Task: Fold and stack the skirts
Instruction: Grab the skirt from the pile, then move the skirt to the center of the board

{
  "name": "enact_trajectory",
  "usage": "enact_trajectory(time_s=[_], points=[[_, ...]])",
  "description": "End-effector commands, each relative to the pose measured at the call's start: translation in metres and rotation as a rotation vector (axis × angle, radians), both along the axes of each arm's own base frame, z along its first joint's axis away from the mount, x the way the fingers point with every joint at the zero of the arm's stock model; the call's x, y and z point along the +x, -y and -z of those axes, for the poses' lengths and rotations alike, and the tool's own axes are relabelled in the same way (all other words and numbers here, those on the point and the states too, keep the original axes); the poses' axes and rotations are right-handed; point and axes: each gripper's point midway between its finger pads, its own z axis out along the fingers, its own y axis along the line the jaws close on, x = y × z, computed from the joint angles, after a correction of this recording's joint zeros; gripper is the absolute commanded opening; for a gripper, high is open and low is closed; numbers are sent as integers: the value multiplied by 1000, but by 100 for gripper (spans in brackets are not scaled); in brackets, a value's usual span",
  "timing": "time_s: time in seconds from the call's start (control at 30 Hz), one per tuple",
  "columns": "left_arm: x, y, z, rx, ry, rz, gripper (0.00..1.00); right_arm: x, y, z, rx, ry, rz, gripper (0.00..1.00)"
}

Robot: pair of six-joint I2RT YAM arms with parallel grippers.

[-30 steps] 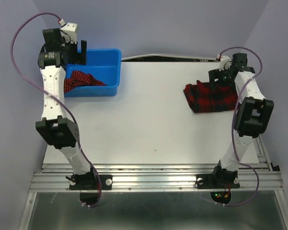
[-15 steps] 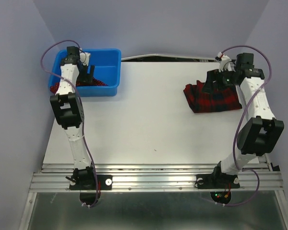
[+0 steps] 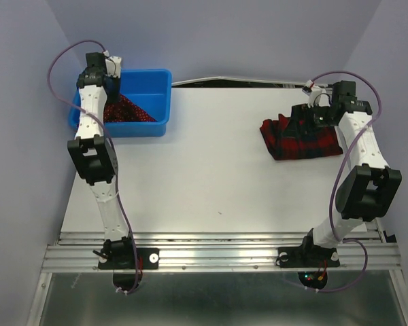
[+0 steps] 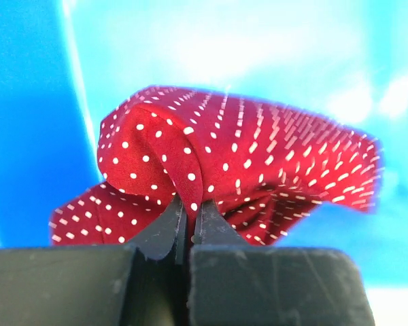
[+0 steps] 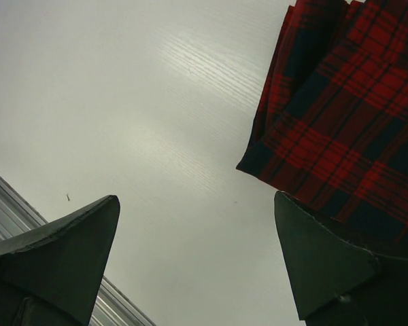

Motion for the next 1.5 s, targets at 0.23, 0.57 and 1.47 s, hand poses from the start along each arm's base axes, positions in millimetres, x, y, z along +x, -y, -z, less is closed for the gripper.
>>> enact_trajectory(time_s=[0.23, 0.57, 1.47], points=[[-108, 120, -353, -273, 814, 419, 0, -15, -30, -42, 149, 33, -86, 100], [-197, 219, -326, -608, 721, 694, 0, -37, -47, -49, 172, 23, -176, 100], [-225, 358, -76, -635, 45, 872, 72, -106, -108, 40, 177, -176, -353, 71]])
